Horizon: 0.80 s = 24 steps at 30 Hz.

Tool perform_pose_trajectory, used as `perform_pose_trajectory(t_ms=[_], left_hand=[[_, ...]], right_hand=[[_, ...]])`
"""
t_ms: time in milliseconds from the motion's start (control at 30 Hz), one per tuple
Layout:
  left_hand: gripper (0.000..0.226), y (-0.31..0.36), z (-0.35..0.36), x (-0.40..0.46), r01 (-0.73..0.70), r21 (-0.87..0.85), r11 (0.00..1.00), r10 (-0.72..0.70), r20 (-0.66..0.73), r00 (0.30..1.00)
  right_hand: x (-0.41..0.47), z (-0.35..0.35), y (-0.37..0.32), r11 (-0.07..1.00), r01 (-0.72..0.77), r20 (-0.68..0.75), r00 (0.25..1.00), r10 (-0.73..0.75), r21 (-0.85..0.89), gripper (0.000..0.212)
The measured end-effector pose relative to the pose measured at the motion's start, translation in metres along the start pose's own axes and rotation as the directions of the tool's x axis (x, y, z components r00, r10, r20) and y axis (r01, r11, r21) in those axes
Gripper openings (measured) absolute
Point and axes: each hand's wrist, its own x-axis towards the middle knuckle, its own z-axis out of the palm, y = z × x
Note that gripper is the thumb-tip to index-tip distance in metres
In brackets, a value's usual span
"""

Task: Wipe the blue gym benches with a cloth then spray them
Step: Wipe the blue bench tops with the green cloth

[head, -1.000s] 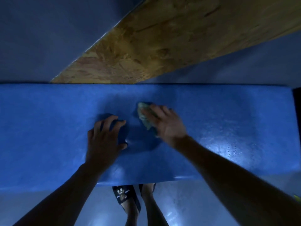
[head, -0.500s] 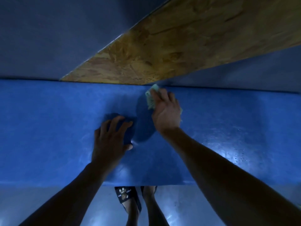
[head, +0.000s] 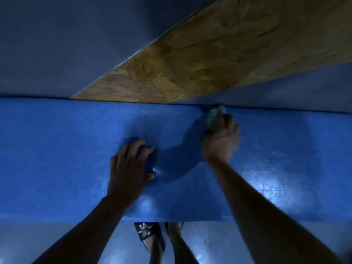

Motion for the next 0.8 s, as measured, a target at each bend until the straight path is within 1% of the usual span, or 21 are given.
perform_pose_trajectory(t_ms=[33,67,133,167,200,233,267,333,367,400,467,533,567,600,633,700,733,800], left_hand=[[0.086,0.0,0.0,0.0,0.004,0.001,1.0,-0.004,0.002,1.0],[0.086,0.0,-0.001,0.0,0.009,0.004,1.0,-0.009,0.006,1.0],[0.088,0.001,-0.001,0.001,0.007,0.014,1.0,-0.007,0.013,1.0],[0.088,0.001,0.0,0.001,0.001,0.016,1.0,-0.002,0.012,1.0],[0.088,0.001,0.001,0.0,-0.001,0.017,1.0,0.001,0.009,1.0],[0.087,0.0,0.002,0.0,0.0,0.016,1.0,0.0,0.006,1.0],[0.087,0.0,0.004,-0.001,0.0,0.014,1.0,0.0,0.001,1.0],[0.087,-0.001,0.005,-0.001,-0.004,0.001,1.0,0.004,-0.009,1.0],[0.087,-0.001,0.006,0.0,-0.001,-0.003,1.0,0.001,-0.006,1.0],[0.086,-0.002,0.006,0.0,0.004,-0.007,1.0,-0.004,0.002,1.0],[0.085,-0.003,0.007,0.0,0.004,-0.021,1.0,-0.004,0.005,1.0],[0.083,-0.003,0.007,0.0,0.004,-0.03,1.0,-0.004,0.0,1.0],[0.082,-0.004,0.007,0.0,0.003,-0.033,0.999,-0.003,-0.006,1.0],[0.082,-0.005,0.008,0.0,-0.002,-0.035,0.999,0.002,-0.014,1.0],[0.082,-0.006,0.009,-0.001,-0.009,-0.034,0.999,0.009,-0.022,1.0],[0.084,-0.009,0.011,0.0,-0.031,-0.026,0.999,0.031,-0.026,0.999],[0.086,-0.01,0.012,0.0,-0.046,-0.023,0.999,0.045,-0.025,0.999],[0.088,-0.017,0.01,0.001,-0.091,-0.037,0.995,0.09,-0.025,0.996]], right_hand=[[-0.013,0.007,-0.025,0.994,0.108,0.024,0.994,-0.108,0.003,0.072],[-0.023,0.011,-0.045,0.973,0.23,0.055,0.972,-0.23,0.002,0.07],[-0.031,0.009,-0.059,0.89,0.457,0.137,0.881,-0.453,0.007,0.065],[-0.026,0.005,-0.051,0.838,0.545,0.175,0.825,-0.537,0.002,0.065],[-0.016,-0.002,-0.036,0.801,0.599,0.213,0.784,-0.583,-0.015,0.072],[-0.005,-0.007,-0.015,0.796,0.604,0.237,0.78,-0.579,-0.042,0.079],[0.006,-0.014,0.01,0.836,0.544,0.229,0.825,-0.517,-0.075,0.078],[0.031,-0.029,0.059,0.943,0.311,0.135,0.946,-0.295,-0.12,0.064],[0.04,-0.034,0.078,0.968,0.211,0.092,0.976,-0.2,-0.134,0.058],[0.043,-0.037,0.089,0.979,0.145,0.066,0.988,-0.137,-0.146,0.055],[0.039,-0.031,0.083,0.988,0.054,0.013,0.999,-0.053,-0.147,0.051],[0.025,-0.017,0.051,0.992,-0.046,-0.021,0.999,0.044,-0.115,0.053],[0.017,-0.008,0.028,0.993,-0.068,-0.019,0.998,0.067,-0.091,0.055],[0.007,0.001,0.002,0.996,-0.057,-0.009,0.998,0.056,-0.072,0.056],[-0.005,0.012,-0.025,0.998,0.001,0.004,1.0,0.0,-0.064,0.057],[-0.026,0.029,-0.077,0.983,0.172,0.016,0.985,-0.172,-0.059,0.059],[-0.033,0.034,-0.097,0.964,0.261,0.053,0.965,-0.259,-0.043,0.058],[-0.034,0.032,-0.114,0.898,0.439,0.166,0.887,-0.431,-0.012,0.057]])
